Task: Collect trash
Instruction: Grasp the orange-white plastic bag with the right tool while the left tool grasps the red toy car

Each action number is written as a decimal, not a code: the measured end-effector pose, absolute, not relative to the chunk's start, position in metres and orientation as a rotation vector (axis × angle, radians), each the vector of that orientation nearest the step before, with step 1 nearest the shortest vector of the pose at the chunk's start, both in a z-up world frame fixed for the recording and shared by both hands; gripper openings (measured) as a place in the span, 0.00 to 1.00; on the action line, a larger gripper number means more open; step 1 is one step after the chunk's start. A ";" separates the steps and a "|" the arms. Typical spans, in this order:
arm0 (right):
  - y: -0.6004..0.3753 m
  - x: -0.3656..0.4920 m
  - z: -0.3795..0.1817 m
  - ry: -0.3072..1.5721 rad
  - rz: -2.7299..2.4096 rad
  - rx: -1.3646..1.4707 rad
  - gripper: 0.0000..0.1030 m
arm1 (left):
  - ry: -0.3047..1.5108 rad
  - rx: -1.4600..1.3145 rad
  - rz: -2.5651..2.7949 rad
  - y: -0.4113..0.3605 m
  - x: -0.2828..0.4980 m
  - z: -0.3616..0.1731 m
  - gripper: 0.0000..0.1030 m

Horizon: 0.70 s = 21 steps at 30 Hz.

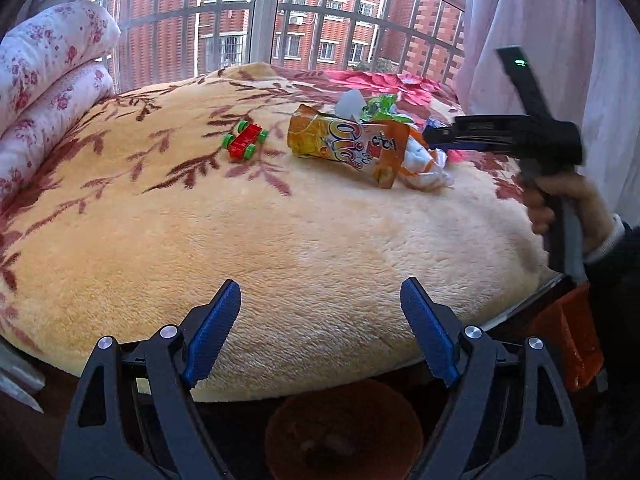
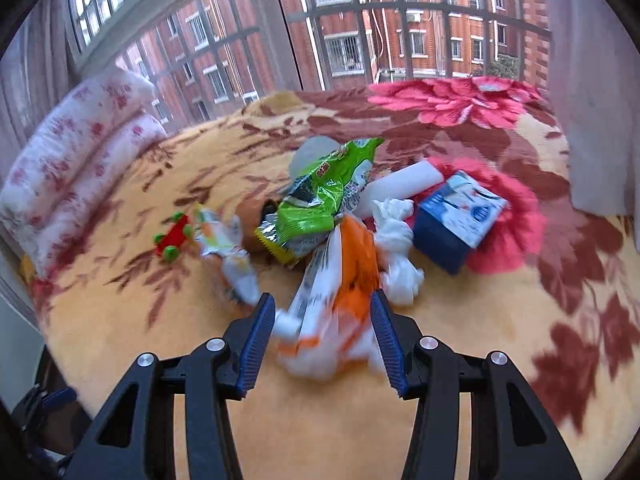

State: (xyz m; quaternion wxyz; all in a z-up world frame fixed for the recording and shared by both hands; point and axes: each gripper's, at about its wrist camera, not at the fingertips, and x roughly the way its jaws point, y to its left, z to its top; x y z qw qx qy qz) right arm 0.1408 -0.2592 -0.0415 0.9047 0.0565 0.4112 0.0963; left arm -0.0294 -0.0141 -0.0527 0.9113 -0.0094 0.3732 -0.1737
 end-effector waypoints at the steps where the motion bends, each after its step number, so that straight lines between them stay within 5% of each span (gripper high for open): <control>1: -0.259 0.149 -0.045 0.863 0.187 0.115 0.44 | 0.776 -0.031 -0.361 -0.012 -0.027 -0.054 0.78; 8: -0.260 0.210 -0.078 1.092 0.162 0.198 0.38 | 0.791 -0.085 -0.366 -0.001 -0.021 -0.057 0.78; 11: -0.263 0.218 -0.089 1.152 0.196 0.229 0.20 | 0.796 -0.093 -0.369 -0.001 -0.019 -0.058 0.78; 14: -0.268 0.206 -0.079 1.106 0.204 0.231 0.10 | 0.799 -0.092 -0.367 0.000 -0.017 -0.057 0.78; 21: -0.294 0.143 -0.032 0.883 0.204 0.230 0.10 | 0.785 -0.106 -0.369 0.003 -0.005 -0.046 0.78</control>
